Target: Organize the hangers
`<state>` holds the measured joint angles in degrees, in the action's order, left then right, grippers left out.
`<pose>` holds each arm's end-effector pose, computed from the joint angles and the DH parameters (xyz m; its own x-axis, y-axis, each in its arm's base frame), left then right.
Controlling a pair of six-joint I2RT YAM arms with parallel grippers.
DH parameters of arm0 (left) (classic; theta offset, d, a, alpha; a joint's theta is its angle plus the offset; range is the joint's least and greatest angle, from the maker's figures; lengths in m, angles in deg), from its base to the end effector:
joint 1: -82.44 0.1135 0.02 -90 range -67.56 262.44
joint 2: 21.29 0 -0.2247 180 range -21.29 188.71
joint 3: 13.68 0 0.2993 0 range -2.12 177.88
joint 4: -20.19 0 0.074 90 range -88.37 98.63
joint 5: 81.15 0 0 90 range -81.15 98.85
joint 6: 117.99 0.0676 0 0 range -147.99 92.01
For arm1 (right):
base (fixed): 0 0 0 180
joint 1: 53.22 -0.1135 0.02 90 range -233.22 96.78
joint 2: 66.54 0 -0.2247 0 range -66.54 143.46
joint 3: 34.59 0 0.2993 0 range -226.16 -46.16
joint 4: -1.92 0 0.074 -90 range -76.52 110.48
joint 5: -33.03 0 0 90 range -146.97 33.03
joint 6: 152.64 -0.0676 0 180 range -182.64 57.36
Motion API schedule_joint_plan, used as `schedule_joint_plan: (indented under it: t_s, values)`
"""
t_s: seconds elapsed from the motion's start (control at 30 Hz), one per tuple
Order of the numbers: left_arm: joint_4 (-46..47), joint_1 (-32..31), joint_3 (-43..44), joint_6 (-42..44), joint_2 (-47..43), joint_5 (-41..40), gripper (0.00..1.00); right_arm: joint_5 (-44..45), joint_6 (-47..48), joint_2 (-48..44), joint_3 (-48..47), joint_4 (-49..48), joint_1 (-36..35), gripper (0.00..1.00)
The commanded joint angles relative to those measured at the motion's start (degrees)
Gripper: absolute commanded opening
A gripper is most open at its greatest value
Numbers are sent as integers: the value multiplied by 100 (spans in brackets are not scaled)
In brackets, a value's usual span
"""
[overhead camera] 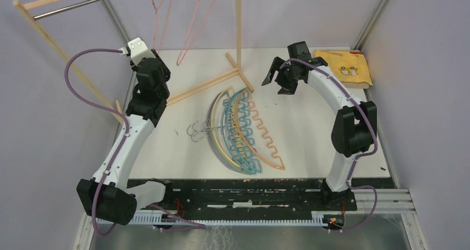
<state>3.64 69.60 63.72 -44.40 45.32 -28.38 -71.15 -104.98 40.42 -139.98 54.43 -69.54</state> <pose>0.3523 -0.0383 0.3629 0.0220 -0.2357 -0.9716 -0.4209 0.8793 -0.2228 0.4431 0.1470 0.2072 -0.8509 0.4313 -0.3000 0.2201 0.8112 0.5418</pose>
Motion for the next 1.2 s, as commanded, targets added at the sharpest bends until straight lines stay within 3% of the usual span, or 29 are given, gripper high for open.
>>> schedule_joint_plan:
  t_s: [0.0,0.33,0.5,0.67,1.17]
  values:
    - [225,34,205,-336,1,-136,3,-62,-41,-70,-29,-149,60,88]
    - [131,86,568,-512,408,-9,3,-121,-37,-38,-49,-161,102,87]
    - [-344,89,976,-566,938,345,3,-112,-32,-87,39,-168,141,87]
    - [-554,44,847,-753,1039,729,3,-97,-28,-139,169,-208,182,87]
    - [-833,-909,1140,-1003,1537,735,3,-228,-136,-37,292,-369,202,86]
